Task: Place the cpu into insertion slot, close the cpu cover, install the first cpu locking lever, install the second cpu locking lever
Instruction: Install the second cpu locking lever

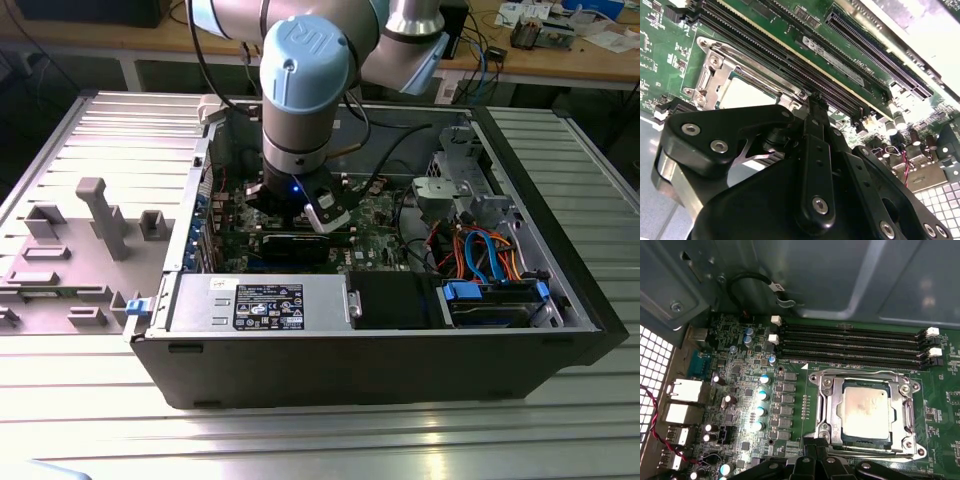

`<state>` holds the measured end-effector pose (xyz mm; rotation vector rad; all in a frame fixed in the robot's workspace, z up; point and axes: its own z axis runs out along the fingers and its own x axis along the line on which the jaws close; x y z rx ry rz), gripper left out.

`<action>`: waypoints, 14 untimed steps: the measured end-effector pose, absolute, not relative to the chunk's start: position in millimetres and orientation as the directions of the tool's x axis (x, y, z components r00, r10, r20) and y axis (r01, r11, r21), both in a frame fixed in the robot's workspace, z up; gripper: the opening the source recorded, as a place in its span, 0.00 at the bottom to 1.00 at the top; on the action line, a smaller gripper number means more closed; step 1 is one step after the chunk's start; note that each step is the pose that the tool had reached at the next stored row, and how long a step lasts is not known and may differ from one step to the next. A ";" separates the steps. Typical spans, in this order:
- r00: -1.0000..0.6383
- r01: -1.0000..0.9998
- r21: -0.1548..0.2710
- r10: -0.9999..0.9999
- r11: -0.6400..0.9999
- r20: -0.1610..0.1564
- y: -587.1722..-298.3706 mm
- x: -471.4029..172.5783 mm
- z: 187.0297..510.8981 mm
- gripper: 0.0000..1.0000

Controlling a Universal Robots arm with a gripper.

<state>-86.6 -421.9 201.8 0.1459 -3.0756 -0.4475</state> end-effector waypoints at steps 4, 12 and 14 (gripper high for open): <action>-0.995 -0.088 0.293 -0.097 0.952 0.016 -421.9 -86.7 201.0 0.11; -0.995 -0.088 0.312 -0.097 0.946 0.013 -421.8 -88.5 198.4 0.11; -0.995 -0.088 0.317 -0.097 0.944 0.013 -421.8 -88.6 197.7 0.11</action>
